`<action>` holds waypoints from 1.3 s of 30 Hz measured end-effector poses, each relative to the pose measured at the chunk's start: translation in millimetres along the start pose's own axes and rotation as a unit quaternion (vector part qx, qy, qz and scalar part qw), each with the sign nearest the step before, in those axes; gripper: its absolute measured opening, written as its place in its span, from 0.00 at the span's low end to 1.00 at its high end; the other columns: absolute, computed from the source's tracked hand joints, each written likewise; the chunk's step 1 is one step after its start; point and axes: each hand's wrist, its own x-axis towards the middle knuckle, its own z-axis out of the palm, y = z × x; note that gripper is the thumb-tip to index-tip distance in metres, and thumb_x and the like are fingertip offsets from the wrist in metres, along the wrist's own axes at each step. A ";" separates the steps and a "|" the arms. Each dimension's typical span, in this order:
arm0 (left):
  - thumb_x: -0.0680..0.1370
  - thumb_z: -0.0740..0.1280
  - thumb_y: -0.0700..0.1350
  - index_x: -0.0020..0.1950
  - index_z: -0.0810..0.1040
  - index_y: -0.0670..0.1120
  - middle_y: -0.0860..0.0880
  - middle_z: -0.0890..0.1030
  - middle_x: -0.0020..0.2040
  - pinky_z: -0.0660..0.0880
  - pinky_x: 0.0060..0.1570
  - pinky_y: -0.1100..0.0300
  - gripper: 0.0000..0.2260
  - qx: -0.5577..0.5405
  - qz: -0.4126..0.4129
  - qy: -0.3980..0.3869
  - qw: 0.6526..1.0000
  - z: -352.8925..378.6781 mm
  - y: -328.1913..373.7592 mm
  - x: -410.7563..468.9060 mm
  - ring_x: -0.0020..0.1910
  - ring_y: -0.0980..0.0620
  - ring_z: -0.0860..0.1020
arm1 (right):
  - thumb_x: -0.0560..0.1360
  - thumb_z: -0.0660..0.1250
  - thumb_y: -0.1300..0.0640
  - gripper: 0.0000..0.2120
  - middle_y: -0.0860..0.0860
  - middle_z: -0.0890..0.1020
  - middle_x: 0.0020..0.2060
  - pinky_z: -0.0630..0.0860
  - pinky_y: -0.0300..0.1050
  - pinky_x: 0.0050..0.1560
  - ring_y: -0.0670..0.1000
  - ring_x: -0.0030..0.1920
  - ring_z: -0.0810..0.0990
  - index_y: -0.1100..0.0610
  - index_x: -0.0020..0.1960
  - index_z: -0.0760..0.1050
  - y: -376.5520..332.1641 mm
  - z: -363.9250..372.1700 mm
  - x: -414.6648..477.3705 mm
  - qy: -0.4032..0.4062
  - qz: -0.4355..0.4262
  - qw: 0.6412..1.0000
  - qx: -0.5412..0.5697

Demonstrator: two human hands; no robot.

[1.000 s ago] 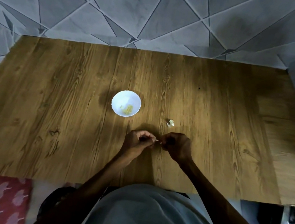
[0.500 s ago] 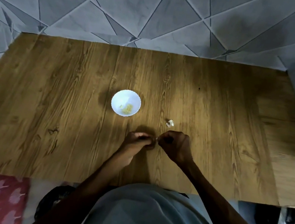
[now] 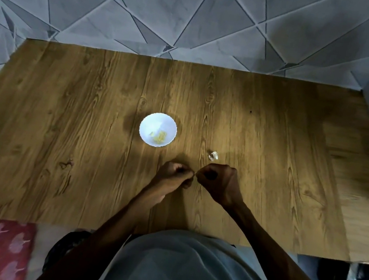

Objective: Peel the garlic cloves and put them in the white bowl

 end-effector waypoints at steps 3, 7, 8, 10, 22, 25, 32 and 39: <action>0.79 0.66 0.40 0.41 0.81 0.45 0.51 0.82 0.33 0.75 0.35 0.65 0.08 0.025 0.006 -0.008 1.000 2.3 0.0 1.6 0.35 0.55 0.80 | 0.74 0.72 0.61 0.02 0.46 0.84 0.38 0.76 0.29 0.40 0.37 0.36 0.80 0.57 0.45 0.84 2.4 -0.6 0.9 -0.001 0.010 1.000 0.014; 0.79 0.65 0.38 0.43 0.81 0.43 0.48 0.82 0.34 0.76 0.37 0.62 0.08 -0.027 -0.014 -0.042 0.999 -0.7 1.9 2.3 0.35 0.54 0.80 | 0.76 0.70 0.62 0.03 0.51 0.85 0.38 0.82 0.40 0.40 0.46 0.36 0.84 0.60 0.46 0.83 6.1 -4.0 0.8 -0.030 0.084 0.989 0.120; 0.79 0.65 0.38 0.44 0.81 0.42 0.47 0.82 0.35 0.76 0.38 0.62 0.07 -0.047 -0.024 -0.052 0.997 -0.9 3.8 2.3 0.35 0.54 0.80 | 0.76 0.70 0.62 0.04 0.53 0.85 0.39 0.82 0.42 0.41 0.49 0.38 0.84 0.61 0.47 0.83 5.9 -5.8 0.6 -0.042 0.114 0.980 0.158; 0.79 0.64 0.37 0.45 0.80 0.40 0.46 0.80 0.35 0.76 0.36 0.64 0.06 -0.083 -0.039 -0.068 0.993 -0.4 7.7 1.7 0.34 0.54 0.79 | 0.77 0.69 0.62 0.05 0.55 0.85 0.41 0.82 0.42 0.43 0.51 0.41 0.85 0.62 0.49 0.83 4.5 -9.9 -0.4 -0.064 0.159 0.957 0.233; 0.77 0.67 0.44 0.39 0.77 0.51 0.53 0.81 0.33 0.74 0.34 0.64 0.07 0.255 0.034 -0.031 0.966 2.5 -16.3 16.2 0.27 0.62 0.77 | 0.76 0.70 0.58 0.12 0.60 0.85 0.44 0.80 0.41 0.44 0.52 0.43 0.83 0.67 0.53 0.82 12.3 -16.6 -2.5 -0.107 0.281 0.863 0.406; 0.77 0.68 0.45 0.38 0.76 0.52 0.54 0.81 0.33 0.77 0.35 0.62 0.07 0.300 0.048 -0.035 0.952 0.8 -22.2 18.7 0.30 0.62 0.79 | 0.77 0.70 0.58 0.11 0.61 0.85 0.45 0.80 0.41 0.44 0.54 0.44 0.82 0.66 0.53 0.82 17.6 -16.5 -0.2 -0.104 0.283 0.871 0.388; 0.76 0.71 0.41 0.44 0.82 0.50 0.51 0.84 0.36 0.77 0.38 0.61 0.03 0.111 0.102 -0.006 0.989 1.6 -22.7 20.2 0.33 0.54 0.81 | 0.77 0.69 0.57 0.11 0.58 0.84 0.44 0.78 0.40 0.44 0.51 0.43 0.82 0.65 0.54 0.81 23.9 -20.3 4.0 -0.138 0.287 0.861 0.397; 0.76 0.71 0.38 0.45 0.83 0.51 0.49 0.84 0.38 0.77 0.37 0.57 0.07 0.095 0.080 0.016 0.992 -0.1 -20.2 24.8 0.34 0.52 0.81 | 0.77 0.70 0.59 0.06 0.56 0.85 0.42 0.82 0.45 0.44 0.50 0.42 0.84 0.60 0.50 0.83 34.3 -5.7 19.5 -0.109 0.201 0.965 0.125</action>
